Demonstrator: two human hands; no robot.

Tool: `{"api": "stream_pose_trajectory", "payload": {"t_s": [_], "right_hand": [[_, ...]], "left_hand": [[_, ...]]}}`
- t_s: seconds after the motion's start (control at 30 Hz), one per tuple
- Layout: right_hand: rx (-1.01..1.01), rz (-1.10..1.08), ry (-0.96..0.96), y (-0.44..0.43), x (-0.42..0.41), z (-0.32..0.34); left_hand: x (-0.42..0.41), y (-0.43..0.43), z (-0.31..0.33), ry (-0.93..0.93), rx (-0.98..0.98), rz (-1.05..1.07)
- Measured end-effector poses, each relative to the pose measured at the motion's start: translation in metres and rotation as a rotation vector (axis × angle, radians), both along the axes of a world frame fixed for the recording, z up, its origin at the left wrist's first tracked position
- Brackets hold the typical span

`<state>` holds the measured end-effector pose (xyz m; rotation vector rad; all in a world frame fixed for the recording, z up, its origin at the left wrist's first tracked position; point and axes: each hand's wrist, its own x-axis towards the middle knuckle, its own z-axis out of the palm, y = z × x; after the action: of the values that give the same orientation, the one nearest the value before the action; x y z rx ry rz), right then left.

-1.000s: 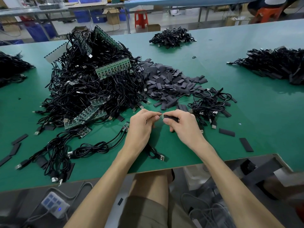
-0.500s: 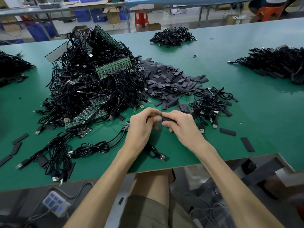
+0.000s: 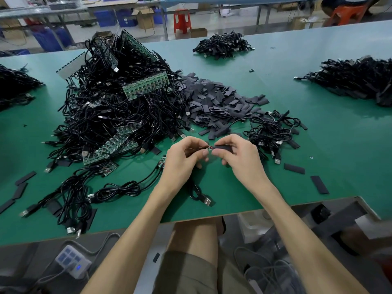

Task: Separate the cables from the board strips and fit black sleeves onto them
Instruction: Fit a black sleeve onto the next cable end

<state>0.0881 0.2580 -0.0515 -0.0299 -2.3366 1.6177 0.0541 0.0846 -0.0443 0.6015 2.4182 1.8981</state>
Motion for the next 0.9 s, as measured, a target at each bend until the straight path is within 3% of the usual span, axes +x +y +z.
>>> {"api": "stream_pose_trajectory", "payload": {"t_s": [0.9], "right_hand": [[-0.197,0.147,-0.055,0.0026,-0.0032,-0.0015]], "left_hand": [[0.0003,0.0001,-0.0056,0.275,-0.097,0.063]]}}
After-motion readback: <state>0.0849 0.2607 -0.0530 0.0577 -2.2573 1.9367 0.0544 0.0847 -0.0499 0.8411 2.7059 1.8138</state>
